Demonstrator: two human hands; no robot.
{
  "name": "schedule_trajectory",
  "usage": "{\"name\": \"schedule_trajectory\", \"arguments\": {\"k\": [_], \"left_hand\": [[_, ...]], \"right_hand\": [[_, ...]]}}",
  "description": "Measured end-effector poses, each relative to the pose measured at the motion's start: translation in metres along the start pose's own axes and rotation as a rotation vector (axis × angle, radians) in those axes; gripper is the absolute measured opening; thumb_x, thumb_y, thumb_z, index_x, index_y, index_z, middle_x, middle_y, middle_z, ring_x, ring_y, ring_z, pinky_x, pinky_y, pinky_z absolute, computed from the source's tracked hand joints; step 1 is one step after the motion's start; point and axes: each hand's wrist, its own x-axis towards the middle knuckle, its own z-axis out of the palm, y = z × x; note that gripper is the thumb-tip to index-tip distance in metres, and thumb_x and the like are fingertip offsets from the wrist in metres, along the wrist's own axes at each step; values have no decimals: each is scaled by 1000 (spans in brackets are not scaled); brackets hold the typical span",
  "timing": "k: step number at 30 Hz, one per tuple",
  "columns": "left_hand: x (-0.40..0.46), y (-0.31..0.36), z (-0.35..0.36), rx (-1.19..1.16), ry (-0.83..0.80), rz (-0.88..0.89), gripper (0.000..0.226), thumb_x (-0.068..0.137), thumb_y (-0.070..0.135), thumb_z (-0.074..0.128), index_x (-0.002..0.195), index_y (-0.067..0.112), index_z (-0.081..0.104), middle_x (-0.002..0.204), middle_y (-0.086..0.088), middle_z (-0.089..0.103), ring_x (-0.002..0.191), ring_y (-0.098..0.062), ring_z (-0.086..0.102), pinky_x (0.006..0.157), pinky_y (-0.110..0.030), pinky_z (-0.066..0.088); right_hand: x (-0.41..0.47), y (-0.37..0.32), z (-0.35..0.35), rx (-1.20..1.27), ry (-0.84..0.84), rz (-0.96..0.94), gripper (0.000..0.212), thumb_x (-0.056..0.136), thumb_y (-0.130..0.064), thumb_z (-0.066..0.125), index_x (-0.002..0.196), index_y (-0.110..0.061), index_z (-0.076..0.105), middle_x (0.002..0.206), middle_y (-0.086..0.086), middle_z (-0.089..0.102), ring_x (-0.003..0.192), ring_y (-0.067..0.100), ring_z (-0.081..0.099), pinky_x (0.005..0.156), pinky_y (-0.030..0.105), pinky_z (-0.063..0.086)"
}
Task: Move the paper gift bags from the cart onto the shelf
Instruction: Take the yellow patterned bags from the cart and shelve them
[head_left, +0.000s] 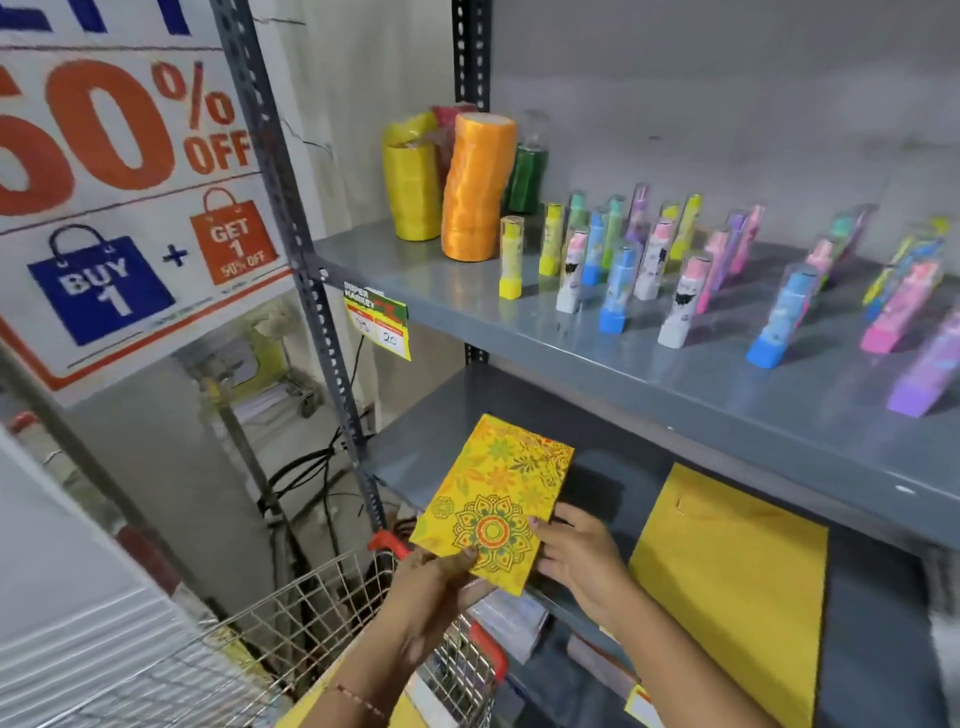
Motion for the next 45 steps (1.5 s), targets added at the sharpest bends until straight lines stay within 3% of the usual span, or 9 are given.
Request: {"name": "schedule_trajectory", "arguments": {"k": [6,13,17,20,23,26,30,36,45], "left_hand": [[89,34,-18,265,148,39,15,88,0,62,102,-6,62,77,-17,66,55,-24,64,48,-27,55],[173,47,-31,803,168,81,17,79,5,74,90,-7,70,73,-16,57,53,-21,56,57,-36,60],[182,41,-35,1098,206,130,23,74,26,75,78,3,73,65,-9,70,63,-24,72,67,-35,61],[180,40,-34,1272,239,178,23,79,33,69,73,11,72,64,-6,68,69,-19,67,59,-24,43],[178,44,-34,1292,286,190,20,81,33,66,68,17,71,68,-3,70,77,-23,69,59,-23,38],[178,44,-36,1263,313,187,14,78,26,69,83,17,78,82,-7,76,82,-24,71,68,-23,49],[177,43,-41,1150,345,143,11,73,15,69,78,14,79,79,-9,78,68,-26,73,72,-38,61],[174,45,-39,1113,334,103,17,80,14,65,91,19,77,82,-4,75,61,-28,72,50,-37,61],[188,42,-30,1095,313,106,21,82,9,60,91,17,78,86,-6,73,72,-29,74,66,-40,62]], "right_hand": [[49,-8,-3,-95,206,-24,18,88,1,63,106,-3,64,88,11,70,74,21,68,55,28,57],[109,9,-9,-394,457,-23,60,79,-5,76,133,0,50,79,4,64,69,19,64,76,39,58],[119,21,-11,-518,455,10,32,78,-7,76,109,-3,66,75,8,65,56,15,61,74,42,60],[123,30,-13,-564,444,35,28,78,-11,77,103,-4,67,81,12,68,52,10,61,75,46,61],[123,30,-9,-590,426,18,28,81,-8,75,108,-6,66,70,4,58,59,18,62,76,45,60],[124,31,-2,-633,417,19,49,81,-12,75,125,-3,57,90,8,59,67,24,66,71,35,59],[124,38,3,-724,432,-6,60,78,-19,78,130,0,52,116,20,64,97,36,69,85,49,57],[122,43,2,-715,448,-60,49,79,-15,77,124,-12,59,115,17,66,100,36,67,83,52,58],[137,55,-14,-697,456,-83,38,78,-16,77,113,-20,62,108,7,72,98,30,69,82,51,58]]}}
